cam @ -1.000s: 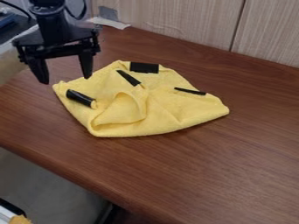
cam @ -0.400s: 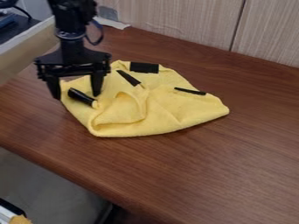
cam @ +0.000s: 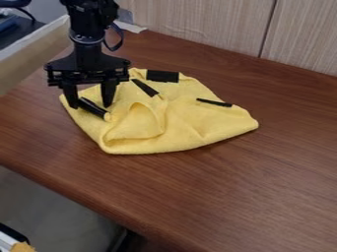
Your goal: Unfold the cloth from top left to left
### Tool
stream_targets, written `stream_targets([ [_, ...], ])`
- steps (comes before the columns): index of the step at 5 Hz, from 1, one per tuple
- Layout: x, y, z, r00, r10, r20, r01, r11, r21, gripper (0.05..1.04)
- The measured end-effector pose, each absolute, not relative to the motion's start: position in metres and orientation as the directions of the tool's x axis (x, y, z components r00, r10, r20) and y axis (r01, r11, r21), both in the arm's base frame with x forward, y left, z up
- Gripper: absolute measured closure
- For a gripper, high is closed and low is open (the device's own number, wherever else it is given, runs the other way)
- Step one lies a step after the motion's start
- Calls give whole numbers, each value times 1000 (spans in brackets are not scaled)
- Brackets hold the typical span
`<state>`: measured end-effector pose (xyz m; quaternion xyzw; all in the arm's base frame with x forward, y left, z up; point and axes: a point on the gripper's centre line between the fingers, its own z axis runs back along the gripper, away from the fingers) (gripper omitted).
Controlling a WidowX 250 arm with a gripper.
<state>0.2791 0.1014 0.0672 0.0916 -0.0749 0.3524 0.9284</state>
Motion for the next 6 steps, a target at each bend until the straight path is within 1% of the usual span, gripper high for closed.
stream_targets([
  [1,279,102,68,732,648,213,-678,724,127,720],
  [2,279,101,68,729,651,213,-681,721,129,924],
  [3,278,101,67,728,652,211,-682,719,131,1018],
  [4,279,100,67,730,651,208,-680,723,126,1027],
  [5,278,99,73,731,647,215,-677,728,111,1028],
  [6,278,101,90,719,651,243,-681,730,63,1028],
])
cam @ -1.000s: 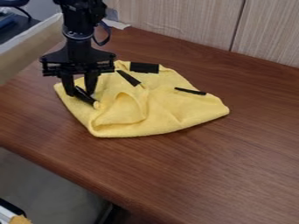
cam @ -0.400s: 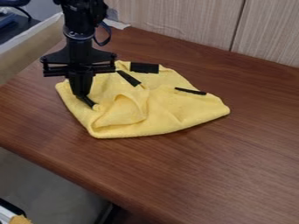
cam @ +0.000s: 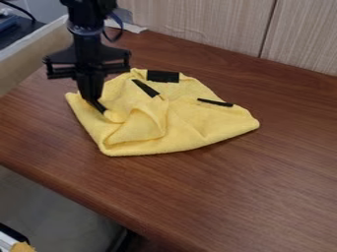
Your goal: Unfold the cloth from top left to left
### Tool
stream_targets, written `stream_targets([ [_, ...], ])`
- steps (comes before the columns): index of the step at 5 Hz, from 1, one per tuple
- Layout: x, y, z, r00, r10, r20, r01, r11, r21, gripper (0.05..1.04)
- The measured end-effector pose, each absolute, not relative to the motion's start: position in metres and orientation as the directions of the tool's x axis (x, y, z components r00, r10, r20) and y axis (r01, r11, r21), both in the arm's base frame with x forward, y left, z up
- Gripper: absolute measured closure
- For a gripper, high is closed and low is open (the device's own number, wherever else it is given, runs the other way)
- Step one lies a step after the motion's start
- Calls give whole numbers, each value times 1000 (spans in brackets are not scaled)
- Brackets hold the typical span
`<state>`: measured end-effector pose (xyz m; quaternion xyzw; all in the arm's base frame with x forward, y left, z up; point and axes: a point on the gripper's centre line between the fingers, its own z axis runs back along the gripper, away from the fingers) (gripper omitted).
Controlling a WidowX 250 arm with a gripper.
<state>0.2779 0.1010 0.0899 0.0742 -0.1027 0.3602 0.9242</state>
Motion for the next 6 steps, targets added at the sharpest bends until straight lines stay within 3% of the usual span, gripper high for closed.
stream_targets([
  [2,252,112,124,712,637,297,-661,750,-24,1028],
  [3,225,134,121,740,612,278,-629,777,-36,1028],
  [6,196,147,86,822,524,222,-540,842,12,1028],
])
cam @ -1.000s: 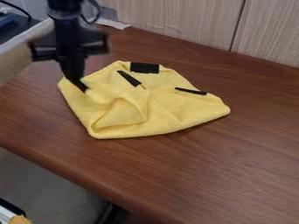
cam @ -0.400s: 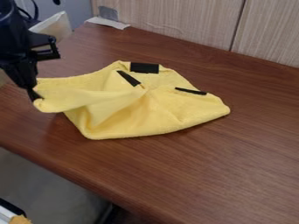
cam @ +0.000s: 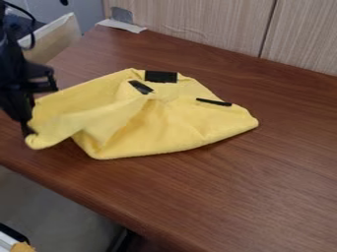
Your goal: Unfold the cloth from top left to left
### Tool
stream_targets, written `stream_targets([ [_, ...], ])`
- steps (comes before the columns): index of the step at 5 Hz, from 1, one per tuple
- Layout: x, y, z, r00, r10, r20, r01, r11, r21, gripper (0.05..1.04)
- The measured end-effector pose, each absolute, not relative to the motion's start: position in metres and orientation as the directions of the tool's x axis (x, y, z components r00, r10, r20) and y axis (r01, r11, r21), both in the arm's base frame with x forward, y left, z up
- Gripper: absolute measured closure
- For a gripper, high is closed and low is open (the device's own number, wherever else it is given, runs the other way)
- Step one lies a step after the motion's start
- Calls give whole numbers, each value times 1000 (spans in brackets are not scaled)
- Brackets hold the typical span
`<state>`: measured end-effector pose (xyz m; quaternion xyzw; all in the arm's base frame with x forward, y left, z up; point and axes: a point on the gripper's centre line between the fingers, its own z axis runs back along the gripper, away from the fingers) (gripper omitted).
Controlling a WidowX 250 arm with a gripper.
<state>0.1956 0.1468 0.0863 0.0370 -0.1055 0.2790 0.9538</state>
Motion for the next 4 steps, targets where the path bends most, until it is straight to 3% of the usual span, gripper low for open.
stream_targets([
  [2,196,160,55,826,525,206,-539,842,13,1028],
  [3,197,163,53,828,524,200,-539,842,23,1014],
  [4,199,164,52,832,525,181,-540,841,41,874],
])
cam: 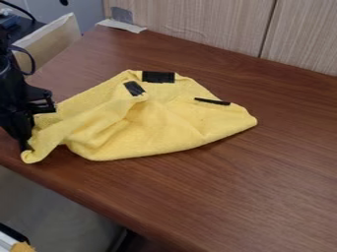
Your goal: Unfold the cloth from top left to left
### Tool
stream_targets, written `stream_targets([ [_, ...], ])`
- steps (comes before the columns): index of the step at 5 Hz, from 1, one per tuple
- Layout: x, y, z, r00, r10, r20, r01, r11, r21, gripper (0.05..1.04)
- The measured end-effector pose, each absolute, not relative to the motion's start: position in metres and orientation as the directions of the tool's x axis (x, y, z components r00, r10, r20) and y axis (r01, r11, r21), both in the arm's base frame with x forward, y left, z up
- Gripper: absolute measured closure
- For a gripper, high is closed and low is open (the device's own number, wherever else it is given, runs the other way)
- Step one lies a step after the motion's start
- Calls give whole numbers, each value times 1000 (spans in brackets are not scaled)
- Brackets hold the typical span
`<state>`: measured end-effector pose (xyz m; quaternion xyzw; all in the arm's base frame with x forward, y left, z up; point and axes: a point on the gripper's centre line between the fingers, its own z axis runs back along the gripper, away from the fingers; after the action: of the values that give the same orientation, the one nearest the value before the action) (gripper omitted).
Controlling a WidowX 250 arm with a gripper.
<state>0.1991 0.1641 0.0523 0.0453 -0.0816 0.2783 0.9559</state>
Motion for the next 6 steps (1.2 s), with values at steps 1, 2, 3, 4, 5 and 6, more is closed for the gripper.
stream_targets([
  [1,201,163,53,826,534,181,-548,836,31,650],
  [2,200,161,53,827,538,163,-549,835,26,359],
  [3,200,161,63,821,542,179,-556,830,38,105],
  [4,201,161,73,830,525,188,-540,840,39,79],
  [5,202,159,76,829,528,183,-542,840,32,84],
  [6,208,150,106,832,499,243,-520,853,28,84],
])
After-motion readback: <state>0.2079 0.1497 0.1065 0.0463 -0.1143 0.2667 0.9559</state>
